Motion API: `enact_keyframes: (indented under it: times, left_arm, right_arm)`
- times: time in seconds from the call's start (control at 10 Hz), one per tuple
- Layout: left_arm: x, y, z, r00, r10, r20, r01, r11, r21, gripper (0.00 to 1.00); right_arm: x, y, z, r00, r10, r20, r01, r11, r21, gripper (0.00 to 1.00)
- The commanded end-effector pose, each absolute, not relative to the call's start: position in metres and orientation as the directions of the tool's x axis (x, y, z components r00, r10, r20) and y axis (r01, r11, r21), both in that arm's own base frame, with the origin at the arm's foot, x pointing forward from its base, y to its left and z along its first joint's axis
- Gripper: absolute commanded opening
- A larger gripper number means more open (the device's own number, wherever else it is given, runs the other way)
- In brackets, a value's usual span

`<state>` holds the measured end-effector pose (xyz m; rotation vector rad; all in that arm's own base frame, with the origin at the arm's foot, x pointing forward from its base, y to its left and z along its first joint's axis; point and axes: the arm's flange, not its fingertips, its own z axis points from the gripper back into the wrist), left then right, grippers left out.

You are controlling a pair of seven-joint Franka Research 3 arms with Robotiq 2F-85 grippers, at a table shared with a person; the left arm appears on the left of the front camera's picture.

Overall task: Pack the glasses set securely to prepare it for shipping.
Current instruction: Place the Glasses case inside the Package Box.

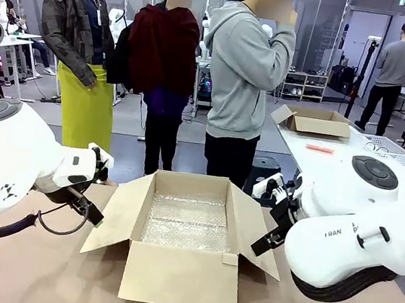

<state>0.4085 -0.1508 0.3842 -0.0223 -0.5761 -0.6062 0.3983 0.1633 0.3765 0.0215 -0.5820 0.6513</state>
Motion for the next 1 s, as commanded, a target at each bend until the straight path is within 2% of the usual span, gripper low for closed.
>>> enact_keyframes:
  times: [0.0,0.2,0.4,0.6,0.9]
  left_arm:
    - [0.389,-0.148,0.427,0.635,-0.568,0.523,0.586,0.796,0.152,1.0]
    - [0.364,-0.143,0.464,0.641,-0.587,0.494,0.616,0.778,0.125,1.0]
    - [0.334,-0.142,0.493,0.589,-0.639,0.496,0.683,0.721,0.117,1.0]
    - [0.314,-0.148,0.519,0.546,-0.64,0.54,0.663,0.725,0.189,1.0]
    - [0.304,-0.151,0.534,0.496,-0.628,0.6,0.716,0.686,0.126,1.0]
  right_arm:
    - [0.401,0.149,0.407,0.674,0.532,0.512,-0.531,0.831,-0.164,1.0]
    - [0.407,0.131,0.425,0.72,0.495,0.486,-0.476,0.862,-0.174,1.0]
    - [0.422,0.104,0.438,0.78,0.431,0.453,-0.428,0.896,-0.116,1.0]
    - [0.446,0.072,0.438,0.84,0.35,0.415,-0.346,0.934,-0.089,1.0]
    - [0.48,0.027,0.421,0.898,0.245,0.367,-0.248,0.968,-0.038,1.0]
